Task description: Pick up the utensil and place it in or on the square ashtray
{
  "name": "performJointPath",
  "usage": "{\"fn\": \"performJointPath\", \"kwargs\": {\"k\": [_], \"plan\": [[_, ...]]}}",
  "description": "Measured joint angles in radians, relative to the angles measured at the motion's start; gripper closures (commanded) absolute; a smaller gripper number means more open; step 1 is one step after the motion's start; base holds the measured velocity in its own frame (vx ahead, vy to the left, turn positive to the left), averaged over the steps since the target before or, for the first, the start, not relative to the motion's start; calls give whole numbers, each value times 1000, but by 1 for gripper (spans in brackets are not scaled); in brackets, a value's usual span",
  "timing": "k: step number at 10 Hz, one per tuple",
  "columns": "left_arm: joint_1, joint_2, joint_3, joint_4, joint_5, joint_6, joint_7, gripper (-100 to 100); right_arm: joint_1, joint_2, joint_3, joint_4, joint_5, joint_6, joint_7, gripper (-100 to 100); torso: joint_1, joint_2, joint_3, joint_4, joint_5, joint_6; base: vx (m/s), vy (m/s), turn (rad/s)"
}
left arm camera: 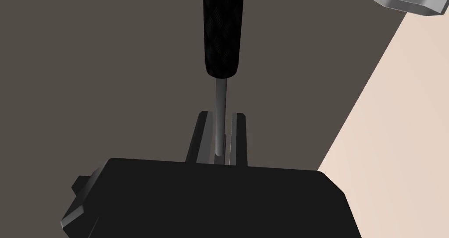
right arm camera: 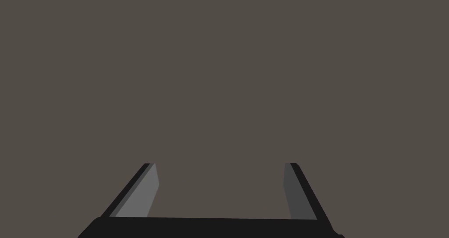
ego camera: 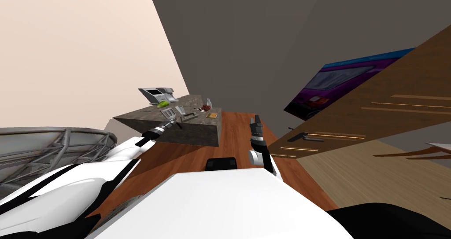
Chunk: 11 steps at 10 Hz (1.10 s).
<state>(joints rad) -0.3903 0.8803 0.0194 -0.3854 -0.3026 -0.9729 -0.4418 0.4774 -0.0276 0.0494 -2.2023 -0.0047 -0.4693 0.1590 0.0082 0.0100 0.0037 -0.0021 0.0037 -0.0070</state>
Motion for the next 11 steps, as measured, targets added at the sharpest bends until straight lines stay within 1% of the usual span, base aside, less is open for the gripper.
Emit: {"fn": "performJointPath", "kwargs": {"k": [1, 2, 3, 4, 5, 6, 7, 8, 9, 11], "plan": [[54, -1, 16, -116, 14, 45, 17, 100, 0, 0, 0, 0, 0, 0, 0, 0, 0, 3, 2, 1, 0, -1, -170, 37, 48], [15, -2, 10, -72, 10, 25, 17, 100, 0, 0, 0, 0, 0, 0, 0, 0, 1, 2, 1, 1, 0, 0, -77, 18, -19], [-4, -2, 8, -37, 8, 3, 13, 100, 0, 0, 0, 0, 0, 0, 0, 0, 0, -2, -1, 0, 0, 0, -126, 30, 115], [-17, -4, 12, -29, 13, -5, 14, 100, 0, 0, 0, 0, 0, 0, 0, 0, 1, -1, -1, 0, 0, -1, -194, 43, 88], [-22, 2, 15, -38, 18, -6, 24, 100, 0, 0, 0, 0, 0, 0, 0, 0, 2, 3, 2, 1, 0, -1, -189, 49, 41], [-41, 5, 13, -21, 21, -15, 29, 100, 0, 0, 0, 0, 0, 0, 0, 0, 2, 4, 2, 1, 0, -1, -58, 76, -91], [-47, 19, 7, -11, 23, -28, 38, 100, 0, 0, 0, 0, 0, 0, 0, 0, 3, -3, -1, 1, -1, 1, 133, 110, -149], [-64, 39, -6, 15, 17, -48, 51, 100, 0, 0, 0, 0, 0, 0, 0, 0, 4, -15, -7, -1, -1, 2, 178, 93, -81], [-77, 49, -12, 34, 14, -63, 58, 100, 1, 0, 0, 0, 0, 0, 0, 0, 4, -21, -12, -4, 0, 3, 107, 33, -17], [-41, 54, -6, -26, 20, -34, 69, 100, 0, 0, 0, 0, 0, 0, 0, 0, -1, -17, -10, -4, 0, 2, 68, 3, -48]]}}
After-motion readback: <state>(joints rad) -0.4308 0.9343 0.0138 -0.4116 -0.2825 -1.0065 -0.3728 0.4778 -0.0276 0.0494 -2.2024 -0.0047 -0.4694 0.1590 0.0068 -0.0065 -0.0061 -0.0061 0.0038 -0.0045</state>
